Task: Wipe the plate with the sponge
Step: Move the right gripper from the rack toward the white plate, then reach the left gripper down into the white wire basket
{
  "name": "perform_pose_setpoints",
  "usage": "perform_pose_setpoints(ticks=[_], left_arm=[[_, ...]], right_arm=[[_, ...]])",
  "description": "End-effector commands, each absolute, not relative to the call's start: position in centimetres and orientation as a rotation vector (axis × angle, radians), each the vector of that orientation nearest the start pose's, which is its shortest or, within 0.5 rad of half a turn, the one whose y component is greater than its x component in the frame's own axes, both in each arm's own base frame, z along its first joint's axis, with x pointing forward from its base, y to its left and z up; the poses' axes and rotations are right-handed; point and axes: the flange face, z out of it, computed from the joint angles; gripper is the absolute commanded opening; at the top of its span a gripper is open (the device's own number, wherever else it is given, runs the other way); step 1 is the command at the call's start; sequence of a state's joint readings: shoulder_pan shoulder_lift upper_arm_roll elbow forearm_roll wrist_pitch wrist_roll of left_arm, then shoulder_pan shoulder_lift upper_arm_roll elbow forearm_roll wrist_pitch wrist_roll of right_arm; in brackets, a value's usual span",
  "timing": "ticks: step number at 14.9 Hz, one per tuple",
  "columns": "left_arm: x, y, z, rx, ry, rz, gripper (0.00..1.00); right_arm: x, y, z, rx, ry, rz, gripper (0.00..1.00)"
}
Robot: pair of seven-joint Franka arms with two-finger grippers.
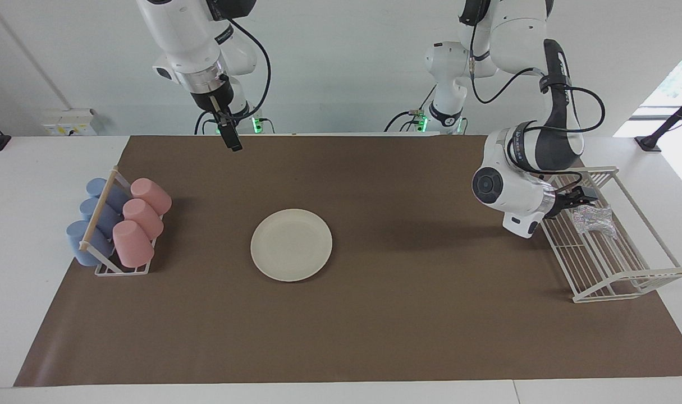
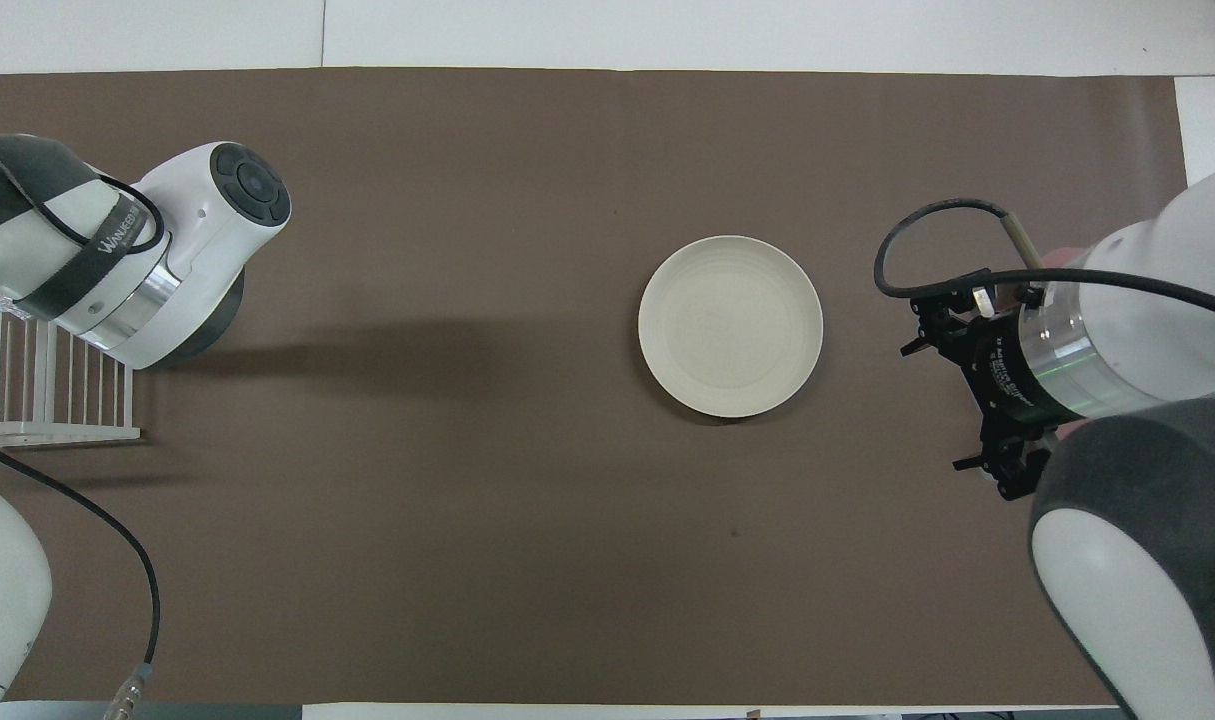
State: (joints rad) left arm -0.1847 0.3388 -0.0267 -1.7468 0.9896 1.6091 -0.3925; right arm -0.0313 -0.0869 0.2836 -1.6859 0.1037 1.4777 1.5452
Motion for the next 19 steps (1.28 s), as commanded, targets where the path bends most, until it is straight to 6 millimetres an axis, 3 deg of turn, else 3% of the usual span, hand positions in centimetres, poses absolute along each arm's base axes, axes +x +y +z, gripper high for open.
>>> perform_pose_setpoints(ticks=[1,2,3,4,5,6,7,10,17,19], left_arm=[[61.9,-3.8,39.4,-2.104,0.139,0.106,1.00],[62.0,-3.8,39.4,-2.108,0.143,0.100,0.96],[62.0,-3.6,39.3,-2.108,0.142,0.101,0.85],[62.0,-3.5,39.3,-2.108,0.141,0.102,0.63],[62.0,-3.4,39.3,-2.107,0.138,0.104,0.30],[62.0,-3.5,39.4,-2.108,0.141,0.101,0.08],[62.1,-3.4,39.5,-2.105,0.141,0.097,0.00],[62.2,-3.4,39.6,-2.098,0.148,0.095,0.00],[62.5,-3.4,40.1,-2.102,0.164,0.094,0.00],[63.1,-3.6,43.7,-2.138,0.188,0.108,0.00]], right_arm=[[48.5,16.4,61.4,-2.452,2.029,0.212,1.00],[48.4,16.8,61.5,-2.421,2.067,0.205,1.00],[48.4,17.3,61.5,-2.404,2.077,0.194,1.00],[48.2,17.9,61.7,-2.403,2.067,0.181,1.00],[48.3,18.6,61.7,-2.397,2.055,0.164,1.00],[48.1,19.7,61.9,-2.380,2.052,0.141,1.00],[47.9,20.6,61.9,-2.341,2.083,0.131,1.00],[46.8,22.4,61.7,-2.289,2.104,0.156,1.00],[46.1,23.2,61.4,-2.316,2.089,0.155,1.00],[46.1,23.2,61.4,-2.322,2.084,0.154,1.00]])
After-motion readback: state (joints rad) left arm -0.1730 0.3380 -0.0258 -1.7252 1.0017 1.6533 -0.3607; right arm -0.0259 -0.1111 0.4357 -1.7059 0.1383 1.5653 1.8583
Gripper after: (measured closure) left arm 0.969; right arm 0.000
